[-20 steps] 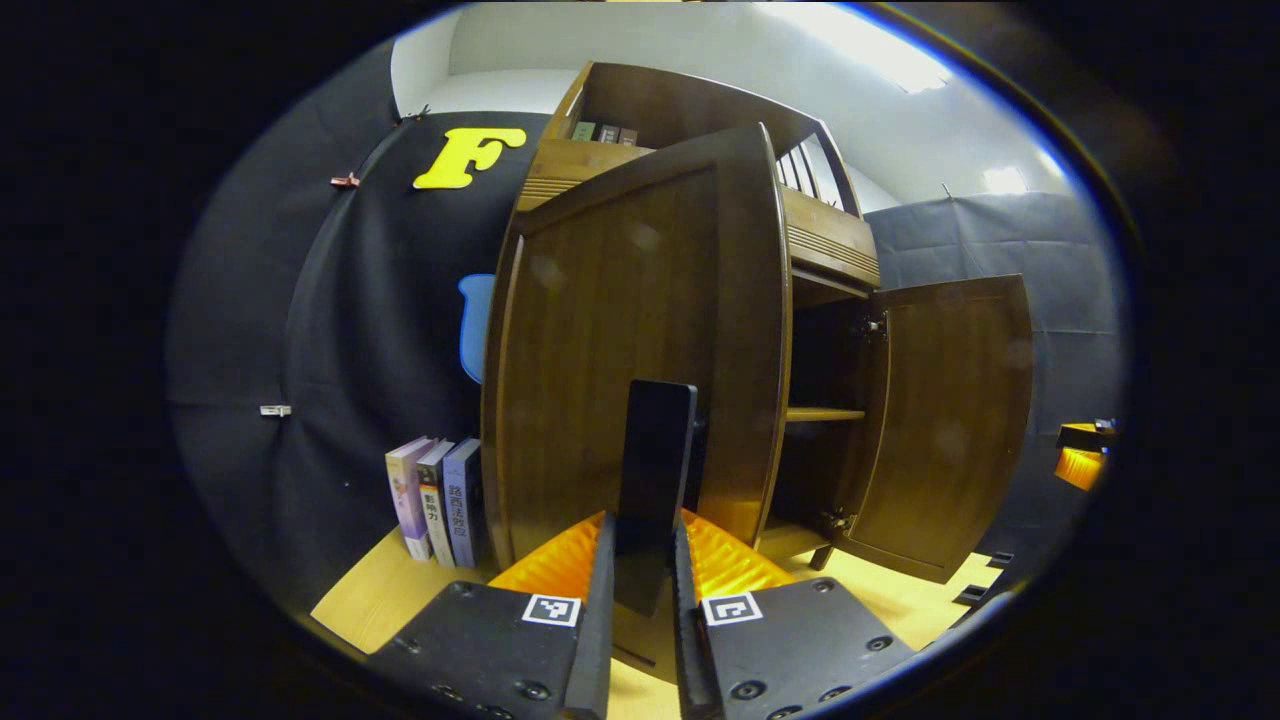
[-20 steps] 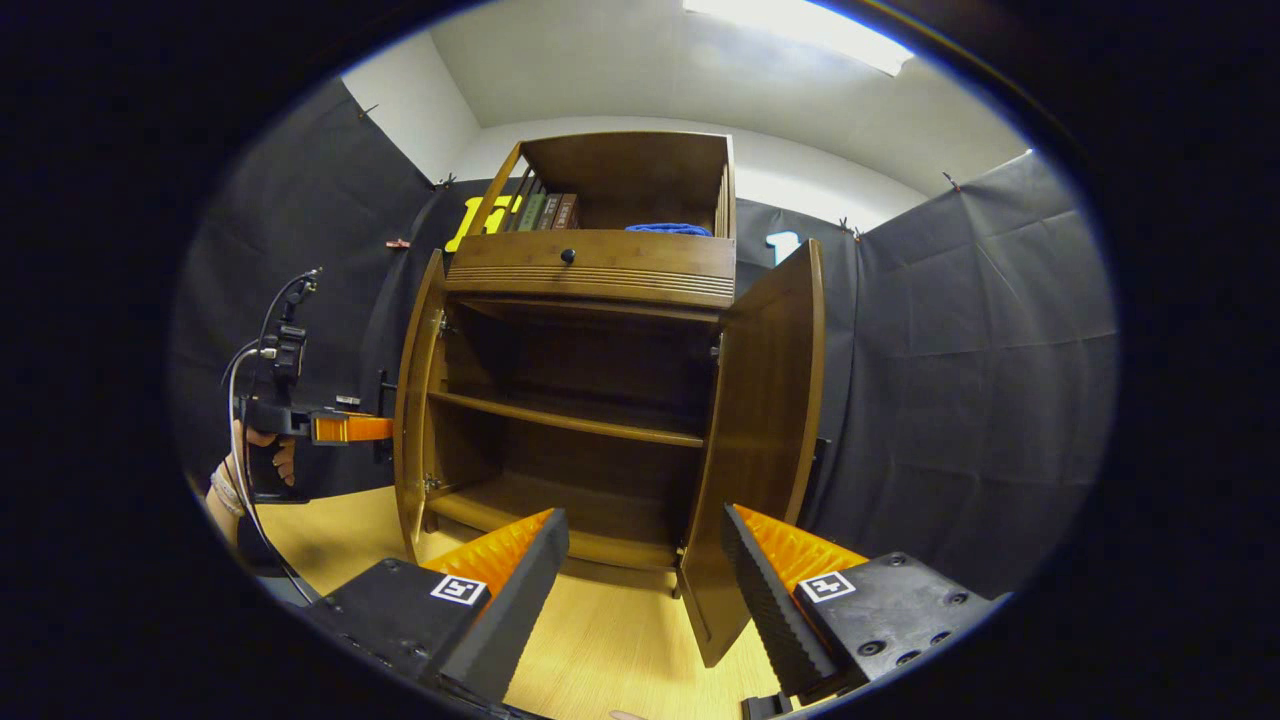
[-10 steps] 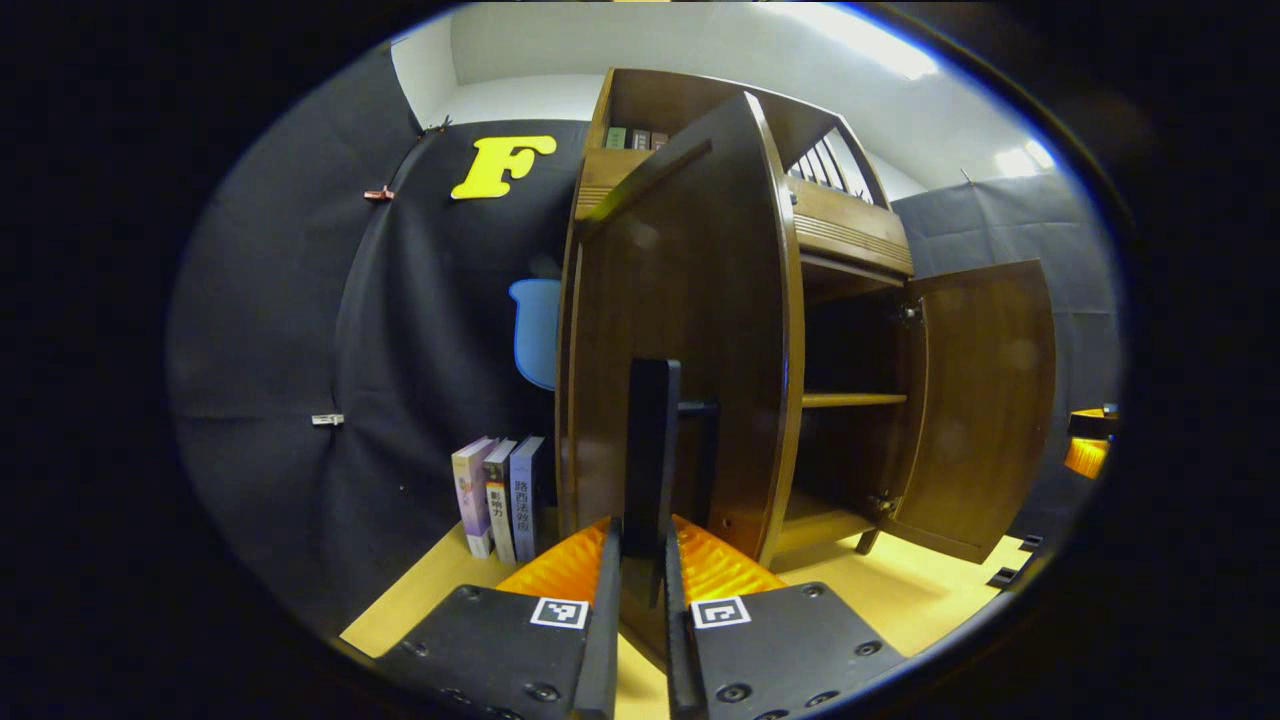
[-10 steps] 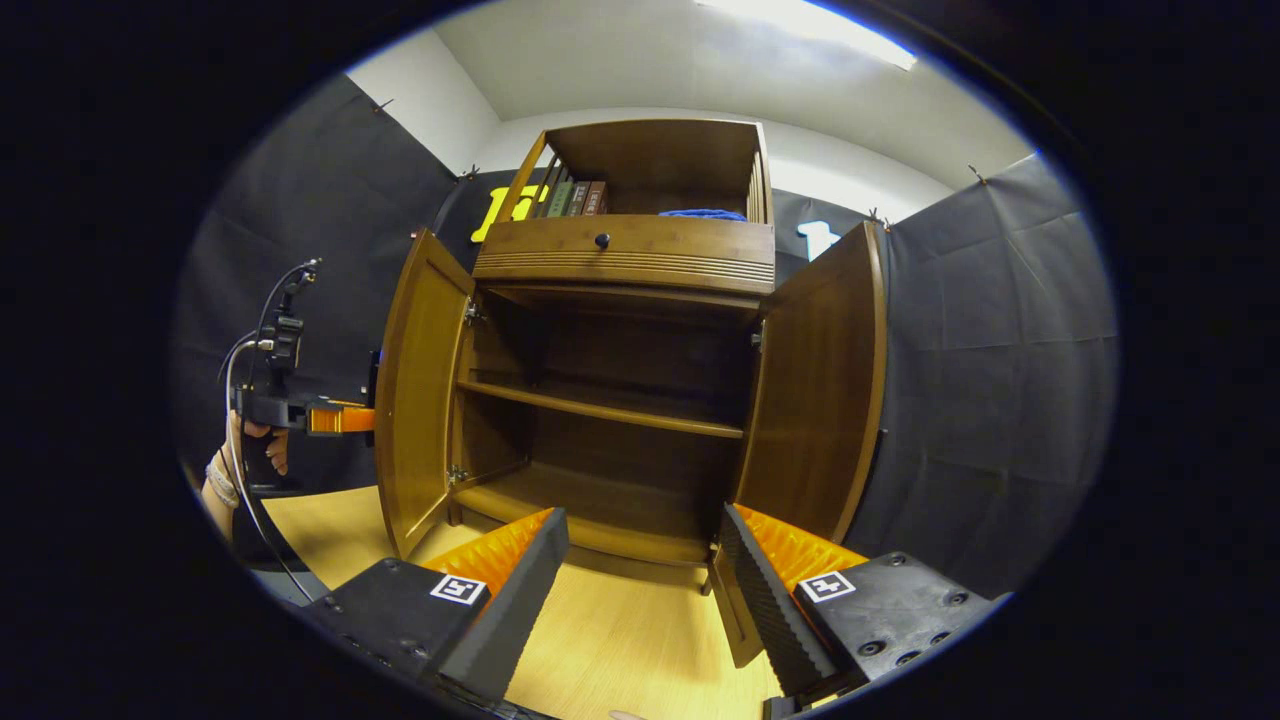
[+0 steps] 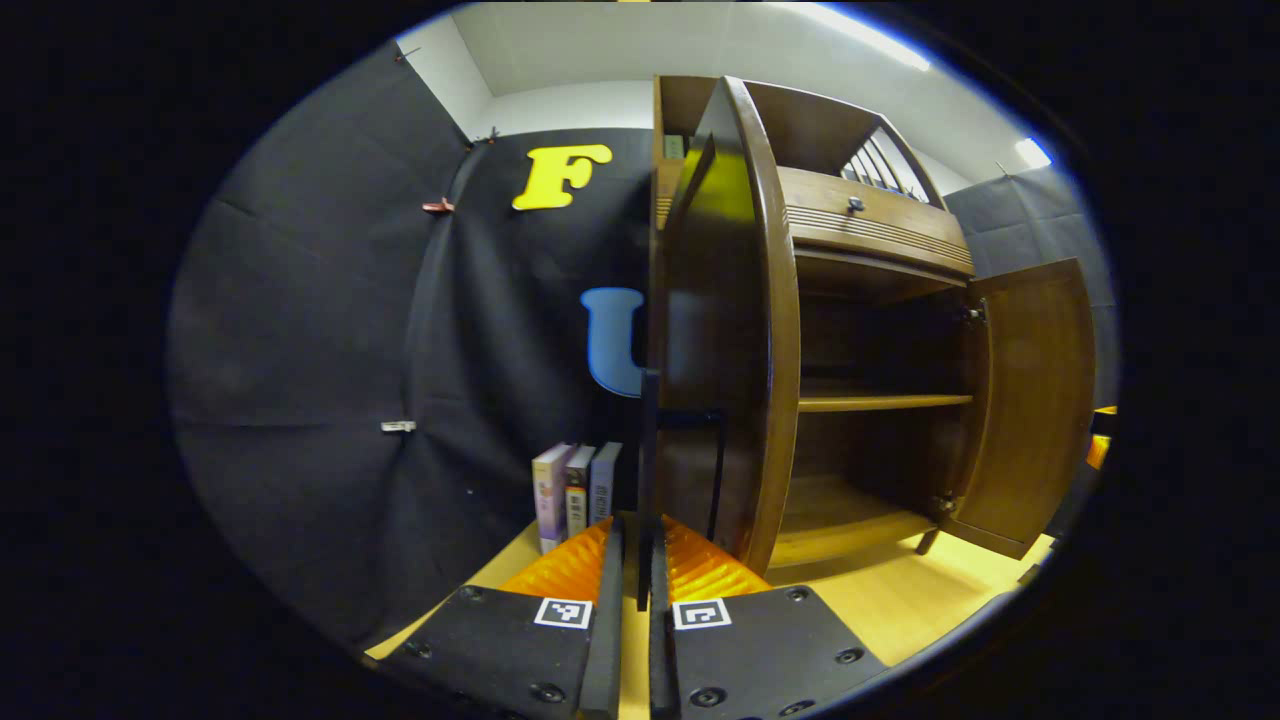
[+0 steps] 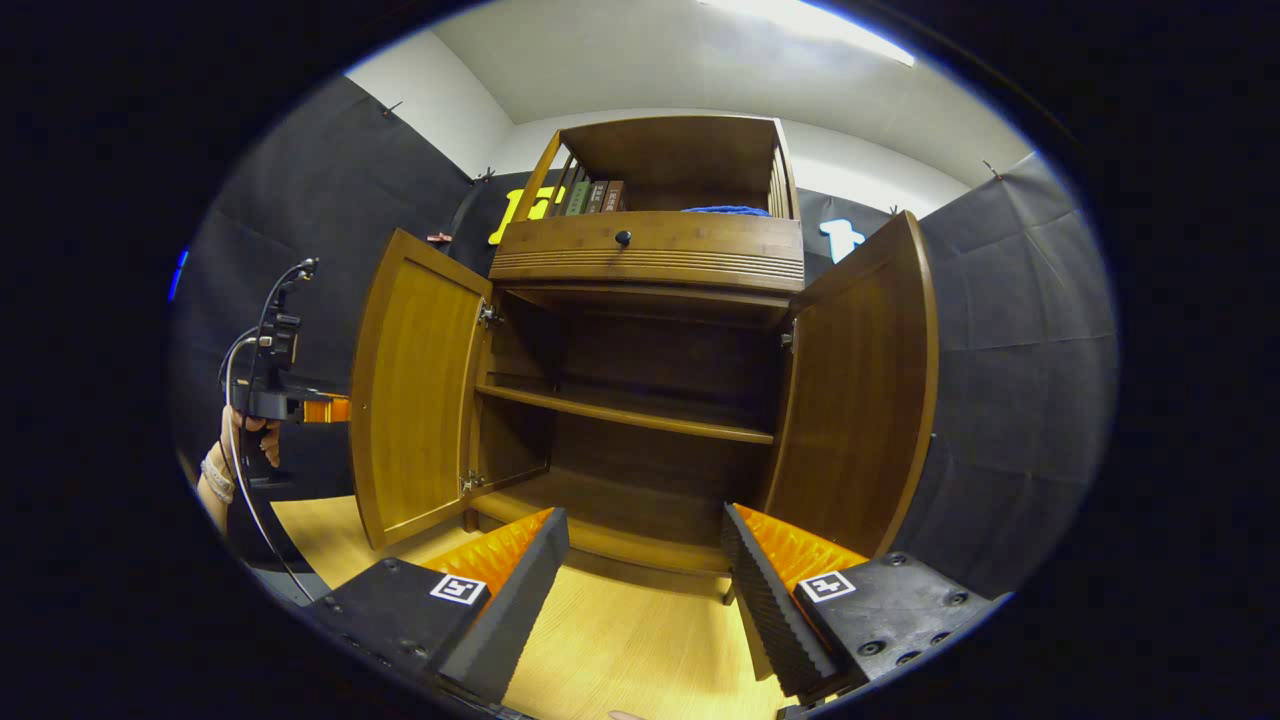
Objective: Open the right door of the double-door shoe cabinet with the right hand, and open the left door with the left hand.
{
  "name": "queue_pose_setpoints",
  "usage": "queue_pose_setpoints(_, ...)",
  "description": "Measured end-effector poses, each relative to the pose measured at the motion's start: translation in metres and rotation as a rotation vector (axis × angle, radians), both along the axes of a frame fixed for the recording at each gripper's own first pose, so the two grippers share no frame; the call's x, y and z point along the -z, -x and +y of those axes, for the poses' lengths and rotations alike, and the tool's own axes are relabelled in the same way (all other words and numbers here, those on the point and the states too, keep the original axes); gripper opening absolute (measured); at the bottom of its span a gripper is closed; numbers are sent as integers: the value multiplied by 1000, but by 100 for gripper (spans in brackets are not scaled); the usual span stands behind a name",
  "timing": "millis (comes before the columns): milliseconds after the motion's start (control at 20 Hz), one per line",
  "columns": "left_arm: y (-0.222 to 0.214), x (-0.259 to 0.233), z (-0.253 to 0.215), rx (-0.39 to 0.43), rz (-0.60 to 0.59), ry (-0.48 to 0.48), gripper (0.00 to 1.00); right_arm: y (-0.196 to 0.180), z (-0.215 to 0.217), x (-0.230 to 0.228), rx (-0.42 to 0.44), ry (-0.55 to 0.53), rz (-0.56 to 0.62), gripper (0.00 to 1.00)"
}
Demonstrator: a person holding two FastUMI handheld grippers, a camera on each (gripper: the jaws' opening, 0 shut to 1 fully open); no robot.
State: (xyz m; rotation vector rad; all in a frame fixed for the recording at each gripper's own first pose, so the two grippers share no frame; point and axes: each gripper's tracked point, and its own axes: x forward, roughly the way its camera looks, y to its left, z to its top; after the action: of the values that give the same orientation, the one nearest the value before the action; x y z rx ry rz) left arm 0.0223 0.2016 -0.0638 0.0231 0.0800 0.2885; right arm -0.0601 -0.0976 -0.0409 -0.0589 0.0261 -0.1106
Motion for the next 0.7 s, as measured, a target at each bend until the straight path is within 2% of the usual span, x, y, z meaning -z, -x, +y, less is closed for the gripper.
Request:
queue_pose_setpoints(200, 16, -8, -1, 12, -12, 47, 16, -9, 2, 3, -17, -1, 5, 97)
queue_pose_setpoints(400, 45, -23, -6, -39, -20, -13, 16, -13, 4, 6, -24, 11, 17, 97)
queue_pose_setpoints(500, 57, -34, -27, -24, -33, -43, 16, -14, 4, 7, -23, 9, 25, 97)
queue_pose_setpoints(600, 64, -46, -48, -2, -55, -60, 20, -15, 1, 7, -7, 2, 36, 97)
queue_pose_setpoints(650, 63, -50, -62, 16, -64, -62, 30, -16, -3, 9, 16, 5, 47, 97)
queue_pose_setpoints(700, 63, -51, -76, 41, -75, -59, 34, -16, -6, 11, 36, 12, 61, 97)
